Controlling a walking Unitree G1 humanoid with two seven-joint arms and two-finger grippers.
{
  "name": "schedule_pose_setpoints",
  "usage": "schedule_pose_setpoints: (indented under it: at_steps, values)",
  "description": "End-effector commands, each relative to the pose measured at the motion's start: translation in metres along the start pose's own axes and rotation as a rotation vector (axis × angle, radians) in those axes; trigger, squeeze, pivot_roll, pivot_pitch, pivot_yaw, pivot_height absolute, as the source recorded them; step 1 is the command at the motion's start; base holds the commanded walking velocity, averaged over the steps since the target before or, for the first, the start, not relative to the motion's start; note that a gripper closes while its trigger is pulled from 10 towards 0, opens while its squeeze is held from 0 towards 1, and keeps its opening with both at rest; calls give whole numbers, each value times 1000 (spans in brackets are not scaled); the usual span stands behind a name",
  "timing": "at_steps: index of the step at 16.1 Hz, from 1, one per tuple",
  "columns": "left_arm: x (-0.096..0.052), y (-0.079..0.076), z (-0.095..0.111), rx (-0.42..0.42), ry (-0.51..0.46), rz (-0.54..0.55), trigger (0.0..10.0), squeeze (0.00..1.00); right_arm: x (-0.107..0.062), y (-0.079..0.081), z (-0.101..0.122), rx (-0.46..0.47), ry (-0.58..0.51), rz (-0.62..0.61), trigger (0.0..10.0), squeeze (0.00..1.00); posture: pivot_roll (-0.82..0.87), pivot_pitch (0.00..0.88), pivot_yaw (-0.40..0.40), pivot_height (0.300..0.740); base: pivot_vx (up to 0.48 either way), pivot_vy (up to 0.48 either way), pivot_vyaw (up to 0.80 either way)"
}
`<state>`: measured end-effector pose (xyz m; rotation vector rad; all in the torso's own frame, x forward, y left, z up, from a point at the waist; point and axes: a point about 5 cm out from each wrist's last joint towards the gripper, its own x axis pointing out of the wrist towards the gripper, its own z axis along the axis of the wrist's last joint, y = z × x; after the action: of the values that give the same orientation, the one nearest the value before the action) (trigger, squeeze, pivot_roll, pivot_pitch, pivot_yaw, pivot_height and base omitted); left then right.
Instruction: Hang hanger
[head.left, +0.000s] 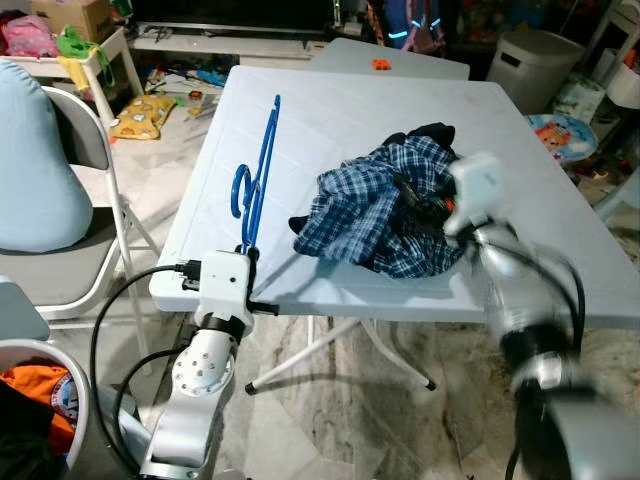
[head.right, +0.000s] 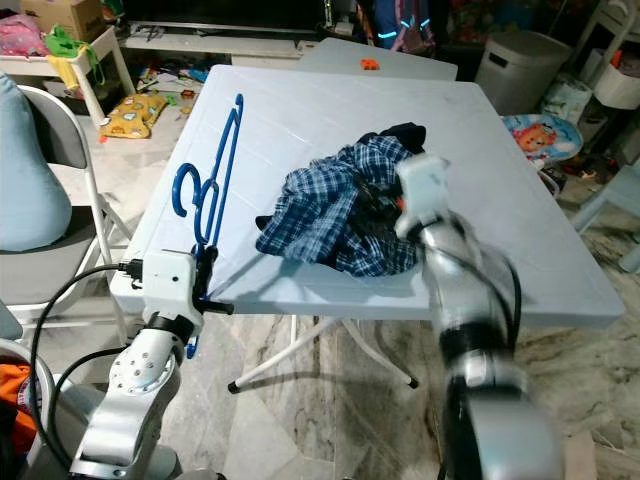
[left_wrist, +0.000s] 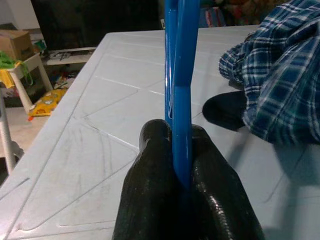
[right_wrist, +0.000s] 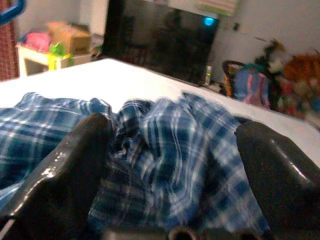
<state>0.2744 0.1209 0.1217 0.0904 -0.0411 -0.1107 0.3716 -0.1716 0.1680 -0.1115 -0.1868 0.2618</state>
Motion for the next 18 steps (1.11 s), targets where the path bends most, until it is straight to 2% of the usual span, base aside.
schedule_pose_setpoints:
  at_steps: [1,6,9,14,18]
  values:
    - [0,-2,3,9,-17,-14,10000,0,-1,-4,9,18,-45,-35,10000,0,57,50,-41,740,0,0,0]
    - [3,-1,5,15,-21,-34,10000,0,-37,14,-7,138,-17,-122,10000,0,37,47,-20,740,0,0,0]
    - [6,-4,6,19,-20,-41,10000,0,-38,17,-11,175,18,-138,10000,0,37,49,-18,740,0,0,0]
    - [5,-9,5,29,-13,-76,10000,0,-41,18,-9,196,50,-150,10000,0,38,62,-15,740,0,0,-560]
    - [4,-10,5,33,-9,-84,10000,0,-43,20,-11,202,60,-146,10000,0,36,66,-14,740,-193,0,-405]
